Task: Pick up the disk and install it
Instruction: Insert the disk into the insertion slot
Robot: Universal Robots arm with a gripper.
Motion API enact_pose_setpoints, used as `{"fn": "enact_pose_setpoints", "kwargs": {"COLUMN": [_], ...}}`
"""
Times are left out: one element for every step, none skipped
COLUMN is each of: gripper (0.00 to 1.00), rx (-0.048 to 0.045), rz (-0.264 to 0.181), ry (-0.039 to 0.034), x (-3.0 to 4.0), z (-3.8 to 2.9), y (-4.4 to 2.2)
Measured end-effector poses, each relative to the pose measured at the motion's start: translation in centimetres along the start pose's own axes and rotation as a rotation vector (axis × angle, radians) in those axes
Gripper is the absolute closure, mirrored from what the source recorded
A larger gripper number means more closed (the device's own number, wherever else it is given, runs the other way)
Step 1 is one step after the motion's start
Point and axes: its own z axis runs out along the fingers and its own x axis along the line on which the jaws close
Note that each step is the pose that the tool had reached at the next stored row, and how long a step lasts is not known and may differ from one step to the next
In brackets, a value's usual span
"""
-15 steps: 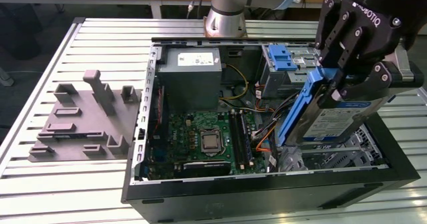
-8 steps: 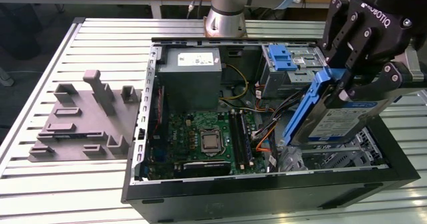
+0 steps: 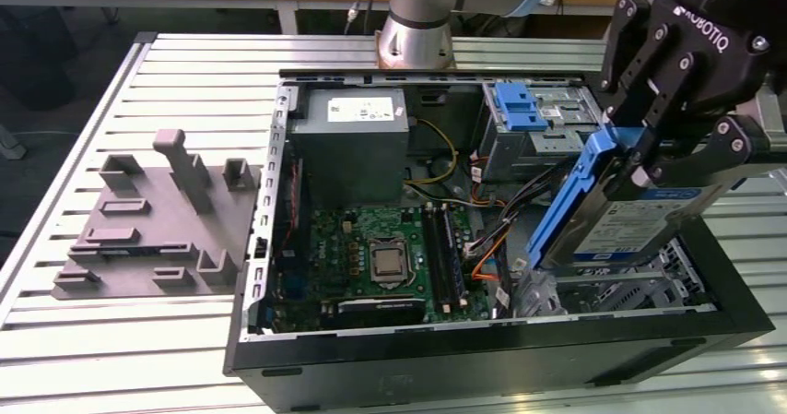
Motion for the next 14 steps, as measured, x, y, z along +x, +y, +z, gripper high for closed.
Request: {"fn": "enact_pose_setpoints", "kwargs": {"gripper": [0.64,0.64,0.64,0.64,0.64,0.64,0.64,0.64,0.64,0.64,0.64,0.64,0.64,0.64], "rx": [0.0000,-0.0001,0.0000,-0.0001,0.0000,-0.0001,0.0000,0.0000,0.0000,0.0000,0.0000,0.0000,-0.0001,0.0000], "rz": [0.000,0.000,0.000,0.000,0.000,0.000,0.000,0.000,0.000,0.000,0.000,0.000,0.000,0.000], "ry": [0.0000,0.0002,0.0003,0.0002,0.0002,0.0002,0.0002,0.0002,0.0001,0.0001,0.0000,0.0000,0.0002,0.0003], "x": [0.00,-0.01,-0.01,-0.01,-0.02,-0.03,-0.04,-0.06,-0.08,-0.12,-0.15,-0.16,-0.18,-0.19], "z": [0.01,0.02,0.03,0.06,0.09,0.12,0.16,0.19,0.23,0.26,0.32,0.38,0.43,0.48], "y": [-0.11,-0.21,-0.29,-0.41,-0.53,-0.66,-0.81,-0.94,-1.05,-1.16,-1.28,-1.38,-1.48,-1.59]}}
